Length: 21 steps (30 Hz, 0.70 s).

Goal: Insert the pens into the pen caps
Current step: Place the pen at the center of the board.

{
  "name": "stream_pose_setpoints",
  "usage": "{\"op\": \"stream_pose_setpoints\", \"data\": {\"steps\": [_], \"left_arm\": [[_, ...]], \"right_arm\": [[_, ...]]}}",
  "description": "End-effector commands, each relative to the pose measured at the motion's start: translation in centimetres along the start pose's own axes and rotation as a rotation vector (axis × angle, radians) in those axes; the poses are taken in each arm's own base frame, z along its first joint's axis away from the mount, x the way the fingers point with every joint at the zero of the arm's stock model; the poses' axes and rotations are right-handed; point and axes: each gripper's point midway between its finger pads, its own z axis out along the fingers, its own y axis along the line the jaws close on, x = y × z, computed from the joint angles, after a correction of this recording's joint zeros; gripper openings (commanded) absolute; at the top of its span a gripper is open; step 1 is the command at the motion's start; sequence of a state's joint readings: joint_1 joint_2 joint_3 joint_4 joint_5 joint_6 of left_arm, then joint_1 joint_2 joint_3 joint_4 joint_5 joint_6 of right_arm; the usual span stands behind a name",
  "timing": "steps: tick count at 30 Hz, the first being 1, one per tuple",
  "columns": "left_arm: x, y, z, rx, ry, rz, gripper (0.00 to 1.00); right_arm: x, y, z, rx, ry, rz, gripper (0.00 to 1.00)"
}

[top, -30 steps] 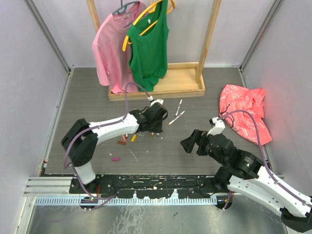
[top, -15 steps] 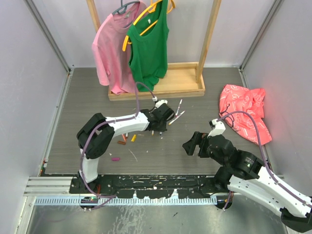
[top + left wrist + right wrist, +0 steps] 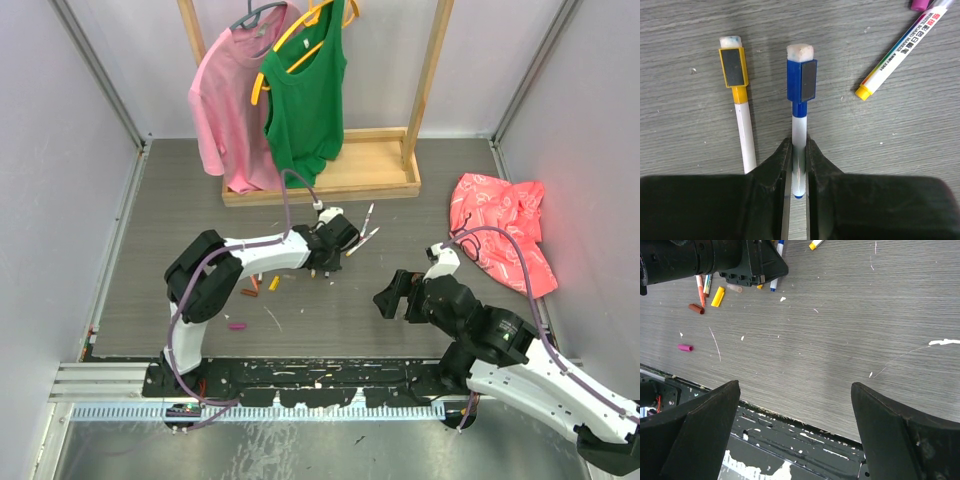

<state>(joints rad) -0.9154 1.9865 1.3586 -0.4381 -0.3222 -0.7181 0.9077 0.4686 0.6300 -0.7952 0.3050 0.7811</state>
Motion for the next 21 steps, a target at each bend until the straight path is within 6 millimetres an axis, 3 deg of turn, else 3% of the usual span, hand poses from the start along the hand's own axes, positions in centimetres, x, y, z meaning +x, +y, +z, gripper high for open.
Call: {"op": "stream_pose_setpoints", "data": {"steps": [1,14,18,21], "left_arm": [[-1.0,-0.5,0.3,-0.01,-0.032,-0.005,0.15],[-0.4,0.1,0.3,-0.026,-0.022,-0.016,0.25],[-1.6,-0.5,-1.0,0.003,-0.043,-0.025,0.26],[-4.1,-1.4,-3.1,0.039,-0.088,-0.026,0.27]], "right_arm": [[-1.7,1.2,-0.6,-0.033,-0.046,0.008,0.98],[-1.6,1.2,-0.6,-0.033,-0.044,0.003,0.98],[-1.7,1.3,-0.6,-0.037,-0.042,0.004,0.98],[-1.9,1.5,-0.8,-0.043,-0.042,-0.004,0.98]]}}
